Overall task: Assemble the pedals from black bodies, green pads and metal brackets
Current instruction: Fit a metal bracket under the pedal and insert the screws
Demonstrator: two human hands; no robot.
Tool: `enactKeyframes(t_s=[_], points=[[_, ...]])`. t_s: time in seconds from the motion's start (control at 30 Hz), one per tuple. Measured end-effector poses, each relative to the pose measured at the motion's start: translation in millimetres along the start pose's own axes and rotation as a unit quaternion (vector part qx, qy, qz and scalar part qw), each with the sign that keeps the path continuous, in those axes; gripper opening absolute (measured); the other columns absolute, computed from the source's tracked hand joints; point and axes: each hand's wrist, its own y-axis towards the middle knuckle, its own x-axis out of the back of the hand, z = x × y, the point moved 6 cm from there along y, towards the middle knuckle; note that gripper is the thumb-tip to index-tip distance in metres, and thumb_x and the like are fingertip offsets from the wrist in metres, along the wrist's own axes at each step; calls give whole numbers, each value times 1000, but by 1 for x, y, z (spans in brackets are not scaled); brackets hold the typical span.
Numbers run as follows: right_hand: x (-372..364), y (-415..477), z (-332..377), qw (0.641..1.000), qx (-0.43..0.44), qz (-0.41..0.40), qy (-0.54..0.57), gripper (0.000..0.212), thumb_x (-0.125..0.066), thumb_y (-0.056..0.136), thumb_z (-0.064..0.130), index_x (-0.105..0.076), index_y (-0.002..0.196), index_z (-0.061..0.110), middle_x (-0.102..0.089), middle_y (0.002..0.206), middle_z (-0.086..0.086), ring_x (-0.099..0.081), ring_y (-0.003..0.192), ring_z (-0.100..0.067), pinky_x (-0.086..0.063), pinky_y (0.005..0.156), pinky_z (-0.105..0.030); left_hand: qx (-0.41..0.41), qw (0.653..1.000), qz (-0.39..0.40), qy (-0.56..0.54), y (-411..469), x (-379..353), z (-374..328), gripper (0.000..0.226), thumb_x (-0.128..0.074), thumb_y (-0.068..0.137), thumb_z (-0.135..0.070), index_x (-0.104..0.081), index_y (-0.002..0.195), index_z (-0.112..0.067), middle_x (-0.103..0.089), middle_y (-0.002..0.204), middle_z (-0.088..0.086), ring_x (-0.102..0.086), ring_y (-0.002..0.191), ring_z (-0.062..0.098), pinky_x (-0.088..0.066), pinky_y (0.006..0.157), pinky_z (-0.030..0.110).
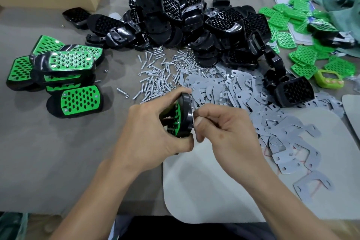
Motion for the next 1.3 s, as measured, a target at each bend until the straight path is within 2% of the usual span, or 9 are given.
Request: enactKeyframes(t_s=[0.1,0.2,0.33,0.43,0.6,0.83,1.03,1.13,1.3], points=[[-6,-3,-7,997,-54,3,56,25,-54,82,21,-54,63,5,-48,56,-13,-38,57,-24,-31,58,-37,-14,999,-9,31,-3,3,-5,79,-73,49,-38,-63,127,-45,-63,82,-15,-63,71,15,-60,76,32],[-10,-7,-11,987,-106,22,117,29,-50,85,24,-51,61,6,-43,52,-1,-36,55,-15,-30,56,-26,-33,996,-14,84,-4,5,-9,81,-72,50,-45,-59,130,-47,-63,86,-19,-69,74,11,-57,75,28],[-1,-2,1,997,-50,53,-5,31,-50,89,31,-56,63,16,-56,56,-1,-45,58,-27,-38,59,-47,-16,999,-16,33,-2,4,-5,79,-77,50,-40,-62,127,-47,-64,83,-13,-65,70,12,-61,75,31],[4,-3,12,997,22,38,-58,19,-56,88,25,-62,71,26,-61,63,8,-52,59,-8,-41,58,-27,6,999,-19,-36,-1,2,-1,76,-80,51,-34,-64,125,-45,-66,80,-9,-59,67,2,-63,73,37],[3,-9,13,991,74,7,-107,17,-58,90,18,-61,73,19,-54,64,6,-46,62,-11,-35,56,-24,6,999,-5,-47,-2,0,-2,76,-74,50,-28,-65,124,-43,-62,75,-13,-53,62,2,-61,67,28],[-5,-6,-9,975,-112,34,188,23,-59,77,11,-52,55,9,-33,57,-10,-27,57,-23,-21,57,-30,-7,1000,1,26,-5,0,-10,81,-74,49,-36,-62,128,-46,-62,82,-17,-63,71,13,-59,78,28],[-6,-14,-23,933,-228,28,278,25,-51,85,-12,-58,64,-2,-41,53,-5,-25,47,-17,-17,56,-35,-28,994,12,106,-4,-2,-13,82,-68,50,-50,-54,131,-53,-63,84,-19,-64,73,9,-53,75,26],[0,-8,-19,955,-205,49,208,29,-54,87,1,-63,60,8,-48,57,-11,-36,49,-20,-26,54,-33,-26,996,14,88,-2,-3,-8,82,-72,51,-40,-58,131,-49,-61,82,-18,-54,66,5,-56,75,24],[28,12,-3,987,-15,-60,-148,10,-67,86,23,-64,77,25,-61,58,5,-48,51,-10,-38,53,-20,19,992,17,-123,1,-10,5,75,-74,52,-6,-69,118,-41,-62,81,5,-50,67,8,-51,65,17]])
